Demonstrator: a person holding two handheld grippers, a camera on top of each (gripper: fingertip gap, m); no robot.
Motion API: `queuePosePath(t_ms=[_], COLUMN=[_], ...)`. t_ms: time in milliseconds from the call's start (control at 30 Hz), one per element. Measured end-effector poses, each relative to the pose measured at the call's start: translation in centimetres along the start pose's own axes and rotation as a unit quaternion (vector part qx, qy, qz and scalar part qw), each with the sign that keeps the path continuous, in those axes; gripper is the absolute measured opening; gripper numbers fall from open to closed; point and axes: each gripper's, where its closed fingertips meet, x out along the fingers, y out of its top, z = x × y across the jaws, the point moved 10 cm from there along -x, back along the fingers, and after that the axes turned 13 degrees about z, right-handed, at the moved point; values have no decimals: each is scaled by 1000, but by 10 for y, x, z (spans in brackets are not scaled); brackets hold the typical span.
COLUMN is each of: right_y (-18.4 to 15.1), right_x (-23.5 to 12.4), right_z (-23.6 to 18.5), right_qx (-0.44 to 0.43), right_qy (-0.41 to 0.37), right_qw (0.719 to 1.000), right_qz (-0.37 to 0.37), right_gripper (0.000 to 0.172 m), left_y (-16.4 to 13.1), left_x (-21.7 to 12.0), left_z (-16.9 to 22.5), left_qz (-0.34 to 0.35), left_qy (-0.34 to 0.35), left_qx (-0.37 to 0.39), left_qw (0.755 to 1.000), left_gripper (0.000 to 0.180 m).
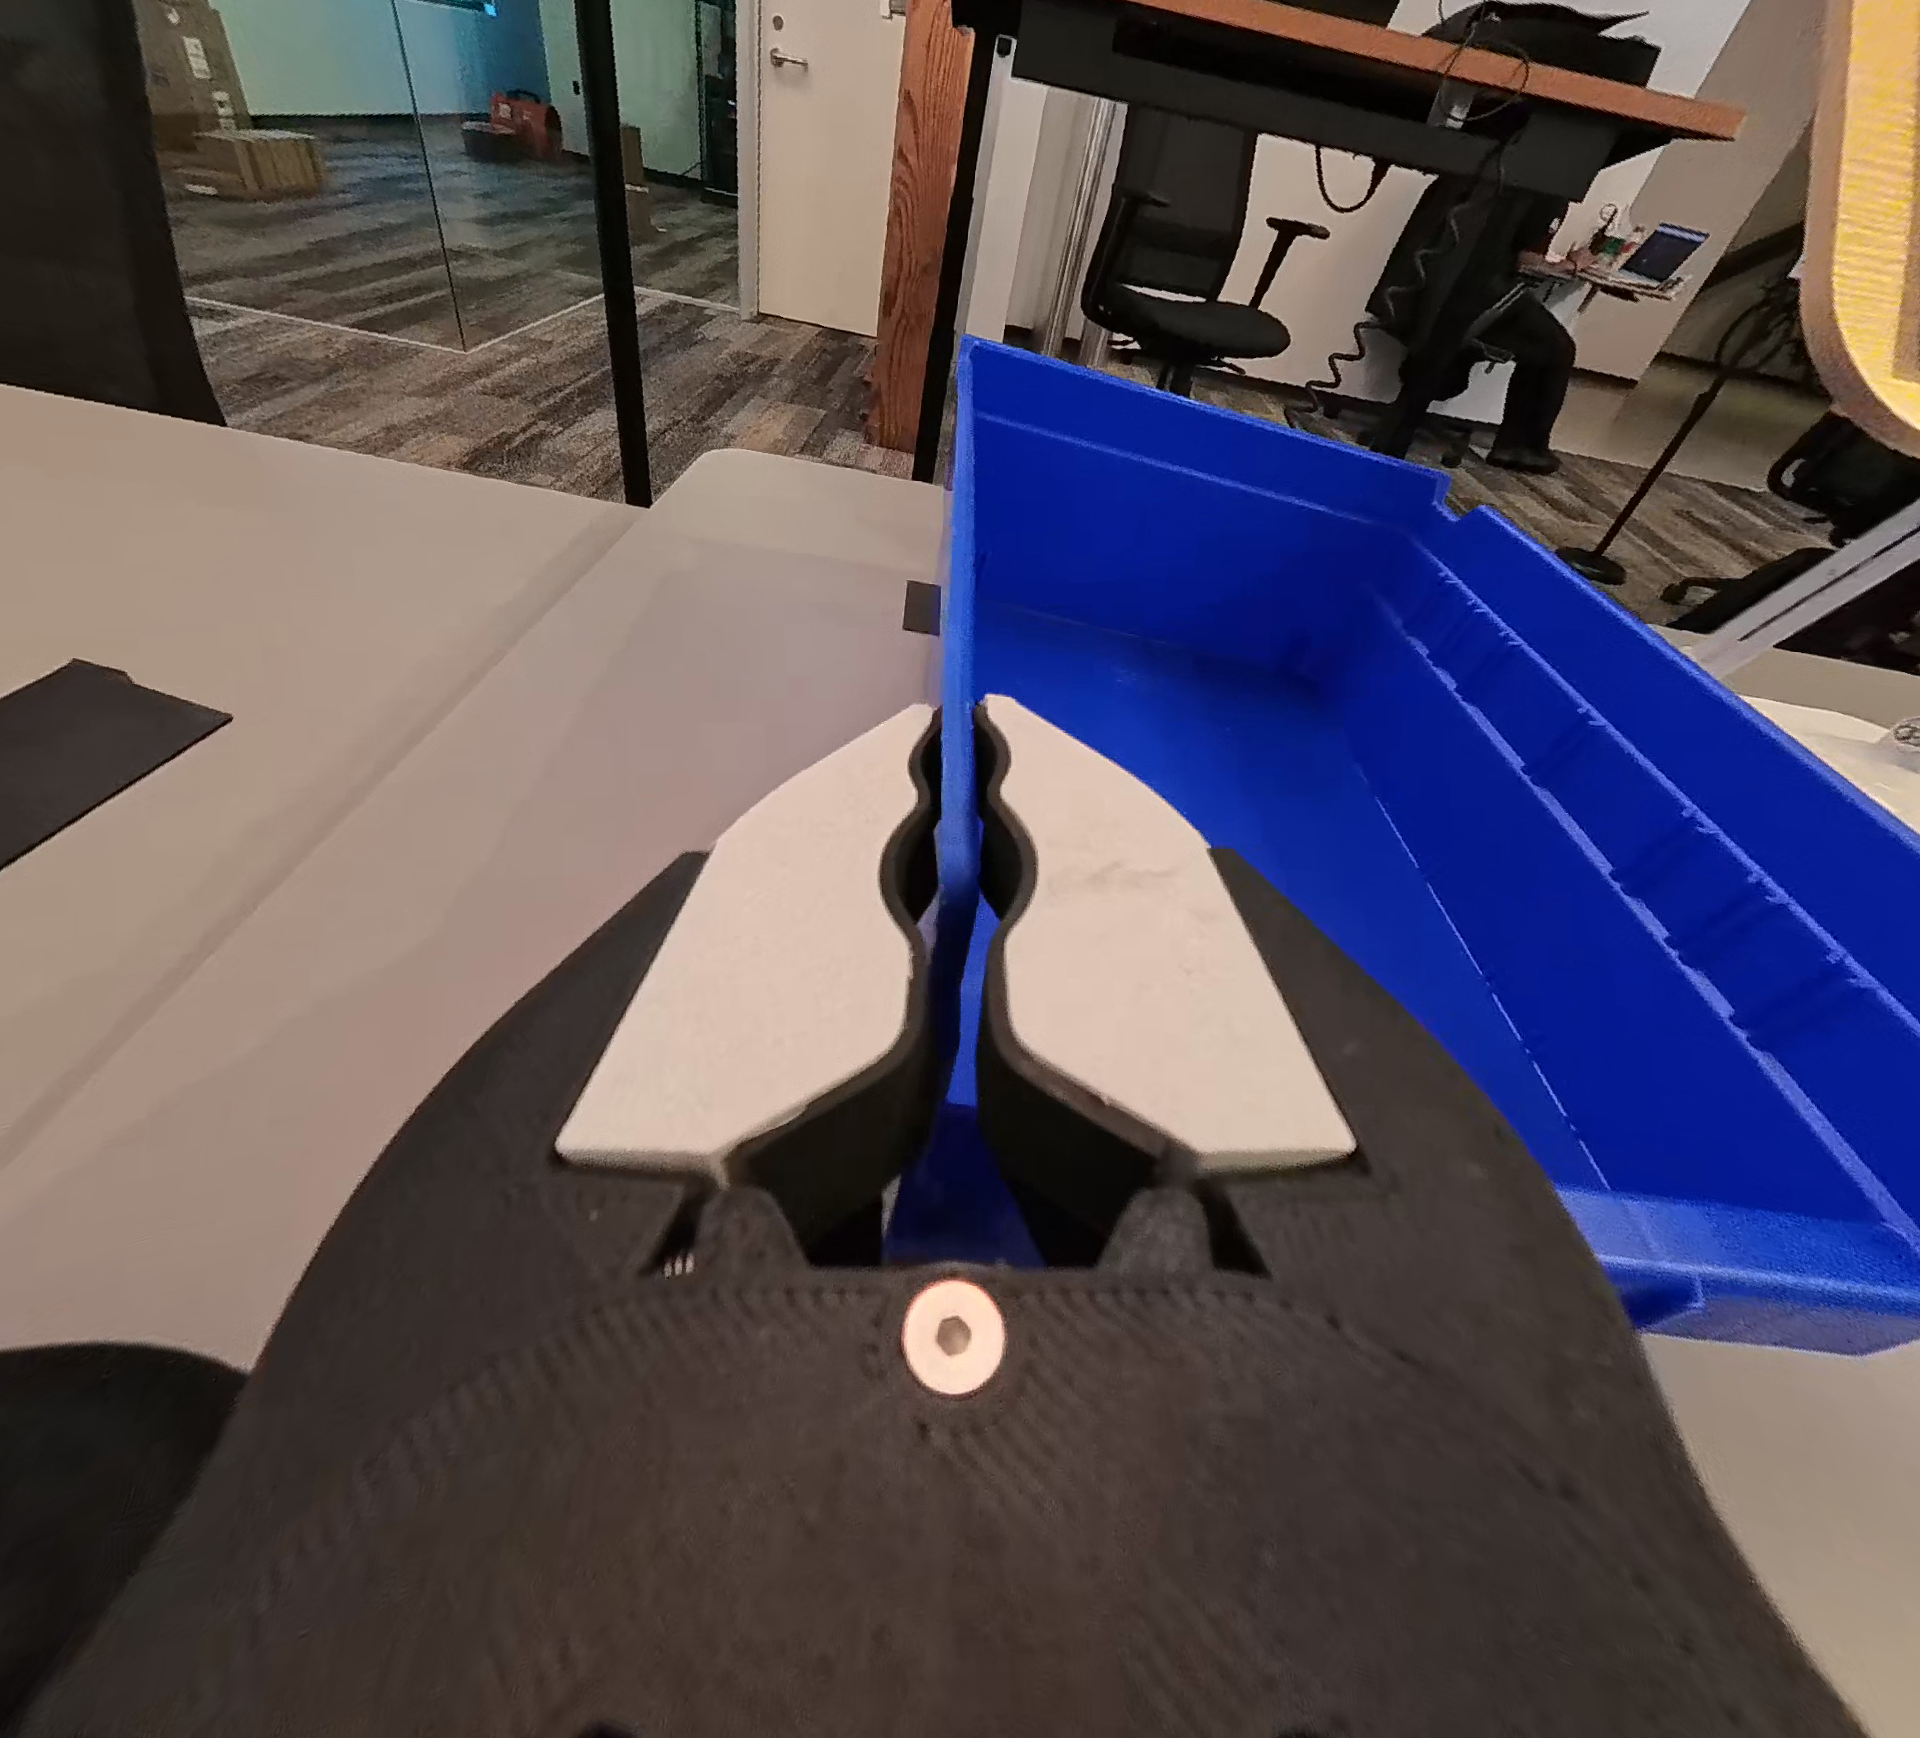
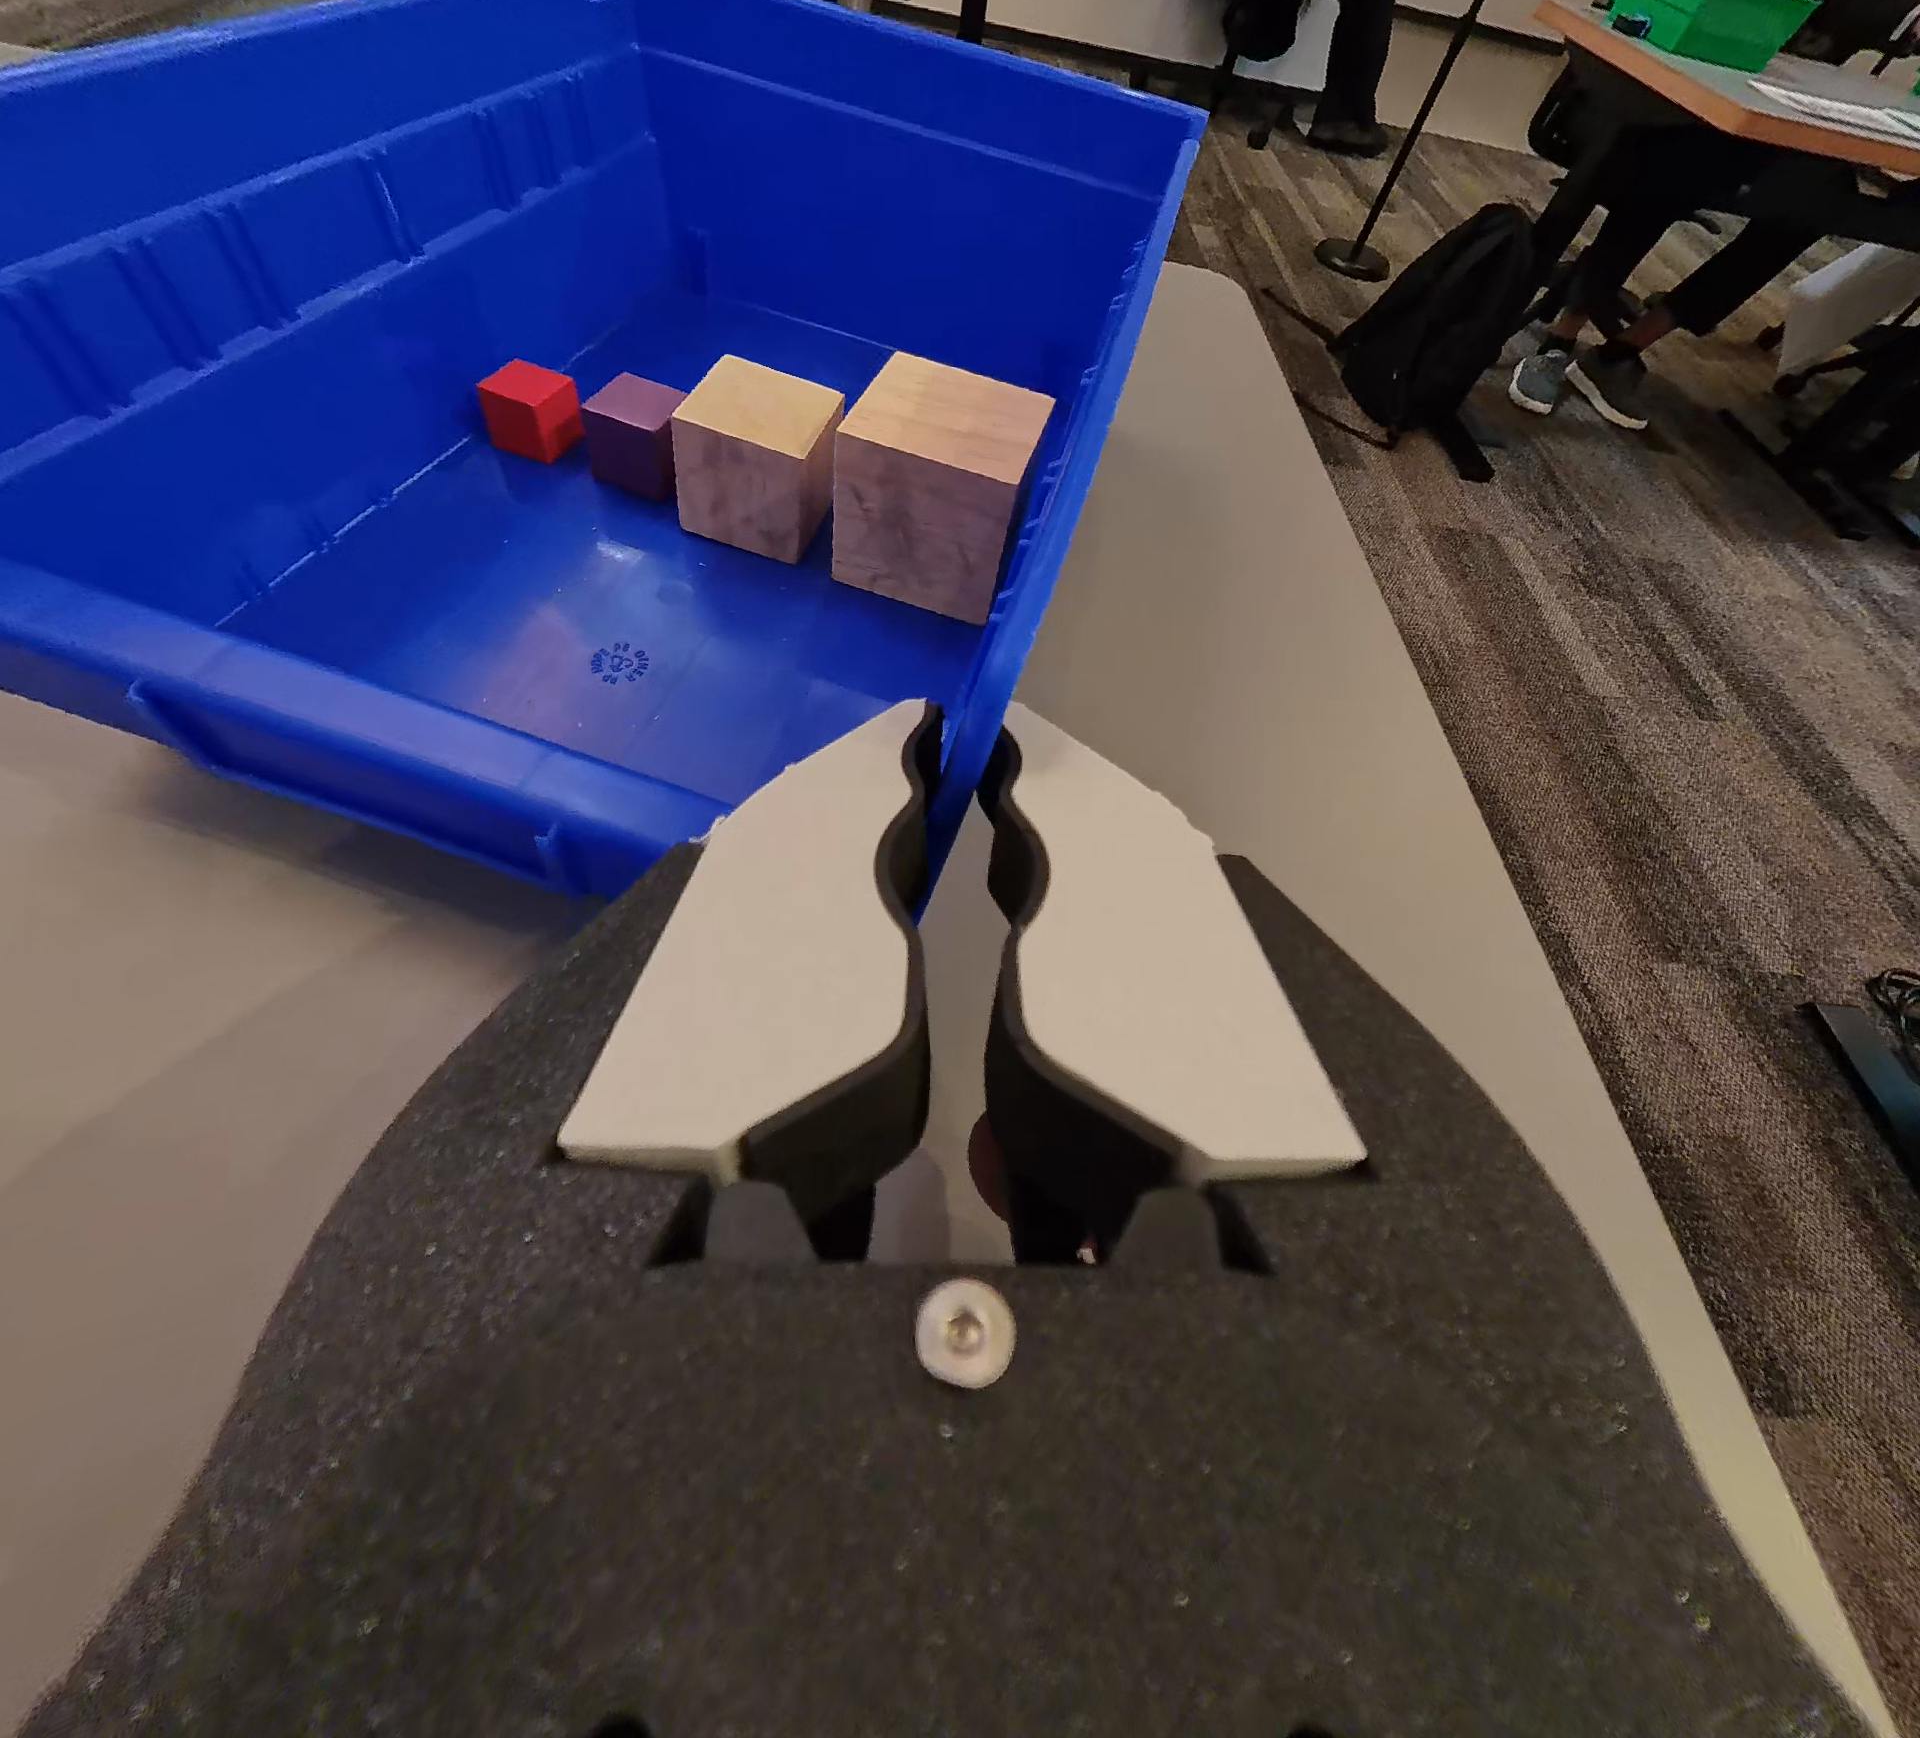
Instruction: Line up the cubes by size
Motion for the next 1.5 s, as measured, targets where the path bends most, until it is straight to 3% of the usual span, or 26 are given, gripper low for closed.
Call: queuePosePath(t_ms=[333, 667, 867, 1067, 1500], right_y=[0, 1, 2, 5, 12], right_x=[-13, -31, -48, -61, -72], right_z=[-13, -29, -51, -77, -130], right_qx=[-7, -10, -6, -2, -28], right_qy=[17, 53, 87, 131, 197], right_qw=[1000, 999, 996, 991, 979], right_qz=[3, 9, 13, 18, 37], right_gripper=[7, 6, 6, 5, 5], left_y=[7, 14, 16, 31, 81], left_x=[-42, -85, -98, -104, -137], left_z=[0, 22, 28, 37, 32], left_qz=[-19, -35, -16, -3, -39], left_qy=[-54, -209, -265, -284, -228], left_qx=[-32, -37, -53, -52, -3], left_qw=[998, 977, 963, 958, 973], left_gripper=[4, 4, 4, 4, 5])
